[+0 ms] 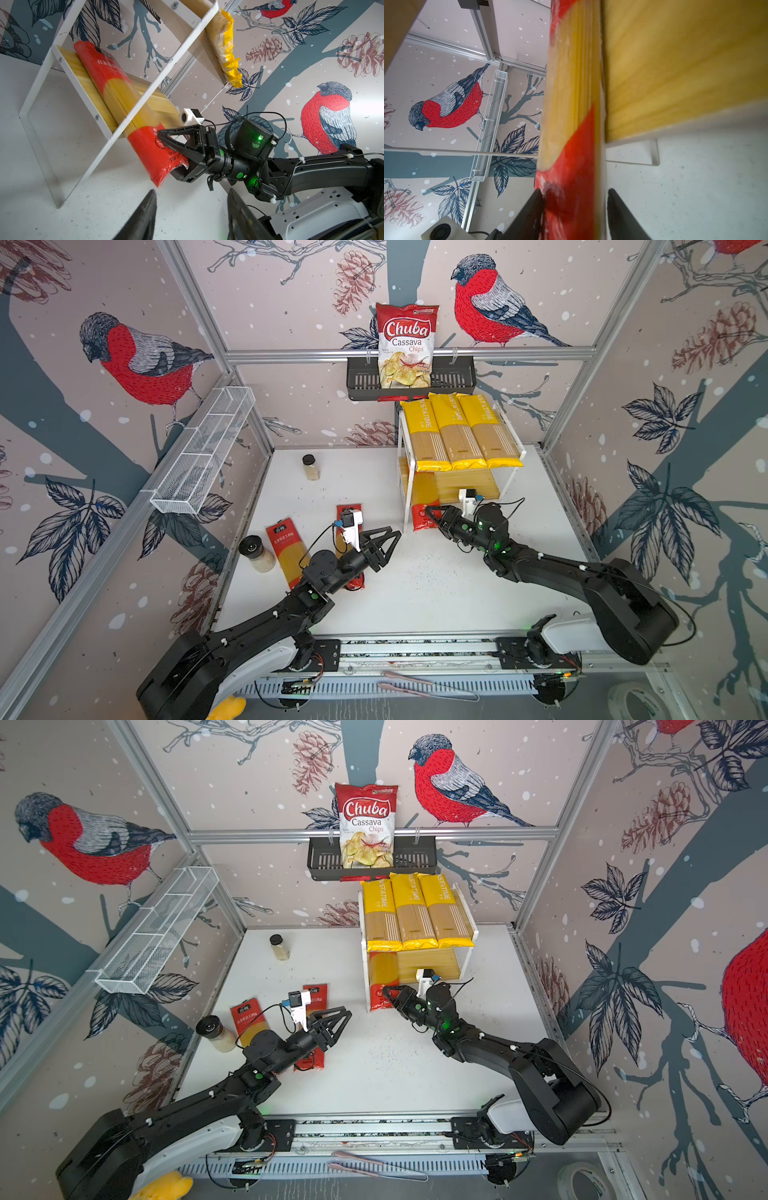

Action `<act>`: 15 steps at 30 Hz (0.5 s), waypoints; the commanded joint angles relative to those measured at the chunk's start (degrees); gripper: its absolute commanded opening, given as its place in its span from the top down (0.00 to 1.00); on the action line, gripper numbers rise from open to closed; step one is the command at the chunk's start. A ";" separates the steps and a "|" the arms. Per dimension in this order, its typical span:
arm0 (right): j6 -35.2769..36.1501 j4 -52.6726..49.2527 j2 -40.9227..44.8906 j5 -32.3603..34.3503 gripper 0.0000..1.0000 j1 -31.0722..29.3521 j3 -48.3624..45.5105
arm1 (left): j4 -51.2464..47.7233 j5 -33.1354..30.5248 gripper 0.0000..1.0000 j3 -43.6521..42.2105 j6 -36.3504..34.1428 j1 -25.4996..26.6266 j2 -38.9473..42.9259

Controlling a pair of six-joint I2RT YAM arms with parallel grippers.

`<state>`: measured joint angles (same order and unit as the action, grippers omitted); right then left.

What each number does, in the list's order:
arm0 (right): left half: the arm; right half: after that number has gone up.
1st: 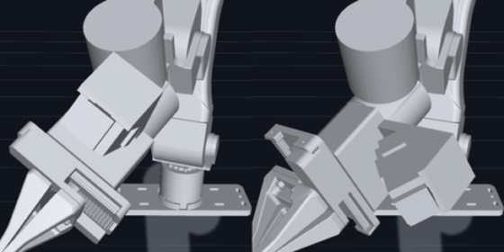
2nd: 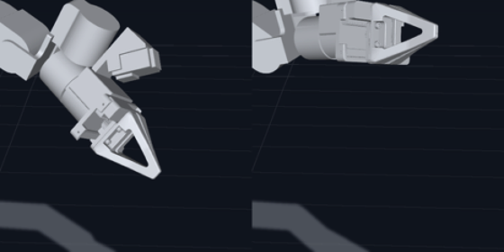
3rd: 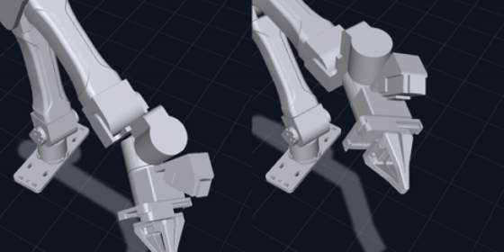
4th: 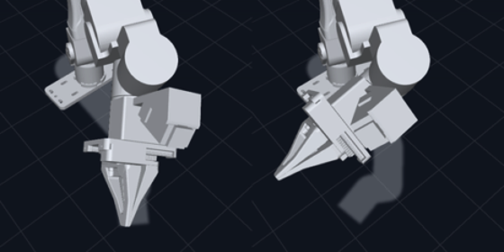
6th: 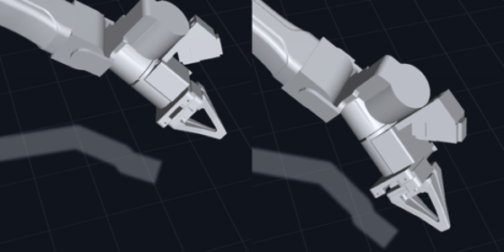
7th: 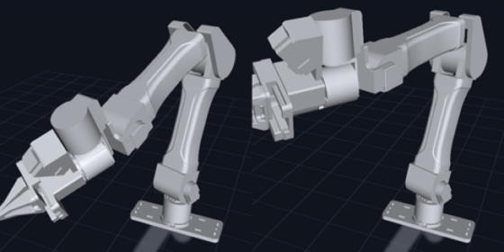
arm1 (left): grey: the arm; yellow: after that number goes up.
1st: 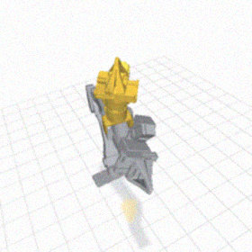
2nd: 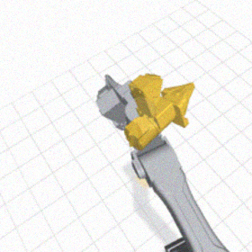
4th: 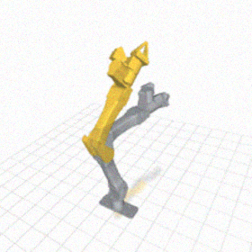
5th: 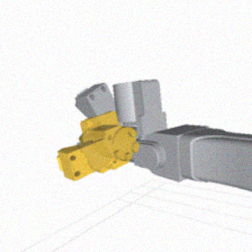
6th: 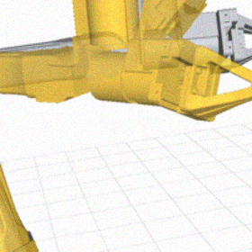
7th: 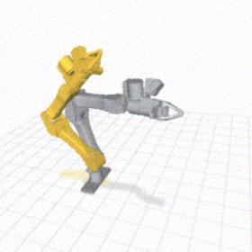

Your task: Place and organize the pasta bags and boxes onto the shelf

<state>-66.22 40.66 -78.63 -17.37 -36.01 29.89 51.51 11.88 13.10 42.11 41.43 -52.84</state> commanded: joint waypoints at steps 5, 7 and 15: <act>-4.70 4.42 4.82 1.20 0.39 -2.07 -6.64 | 3.15 0.86 0.46 -0.10 0.80 0.05 -0.84; -5.69 4.94 5.83 2.50 0.39 -3.57 -7.64 | 3.33 0.85 0.46 -0.21 0.79 0.05 -1.25; -8.32 8.02 2.83 9.89 0.41 -8.46 -5.28 | 3.51 -1.37 0.46 0.37 -0.35 2.98 -2.96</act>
<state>-72.51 44.88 -74.65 -11.57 -43.75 23.38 52.25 11.64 13.04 42.85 43.72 -55.61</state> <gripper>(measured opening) 0.594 0.538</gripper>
